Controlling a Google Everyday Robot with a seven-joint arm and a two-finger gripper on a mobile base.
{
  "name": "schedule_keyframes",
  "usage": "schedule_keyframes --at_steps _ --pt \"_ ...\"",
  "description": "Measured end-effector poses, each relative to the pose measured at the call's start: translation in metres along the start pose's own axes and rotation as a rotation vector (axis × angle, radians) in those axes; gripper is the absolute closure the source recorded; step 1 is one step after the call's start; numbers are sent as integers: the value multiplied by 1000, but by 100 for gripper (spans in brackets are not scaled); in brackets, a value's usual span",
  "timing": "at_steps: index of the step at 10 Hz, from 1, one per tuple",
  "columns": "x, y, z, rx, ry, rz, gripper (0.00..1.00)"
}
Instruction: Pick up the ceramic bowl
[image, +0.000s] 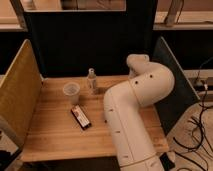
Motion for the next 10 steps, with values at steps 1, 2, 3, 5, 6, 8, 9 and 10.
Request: schedule_keyframes --at_steps 1,2,3,5,6,8,9,10 --pt "1 3 2 -30 13 -5 49" --pt "1 4 4 -48 21 -7 59" --pt "1 4 5 -59 25 -8 66" --pt "0 4 3 -97 31 -8 88" --pt "-2 8 -2 -119 27 -10 96" --pt "-8 13 -17 -161 3 -15 100" --pt "-11 14 -25 -176 -16 -18 100" --pt "-14 15 -33 -186 -34 -20 100"
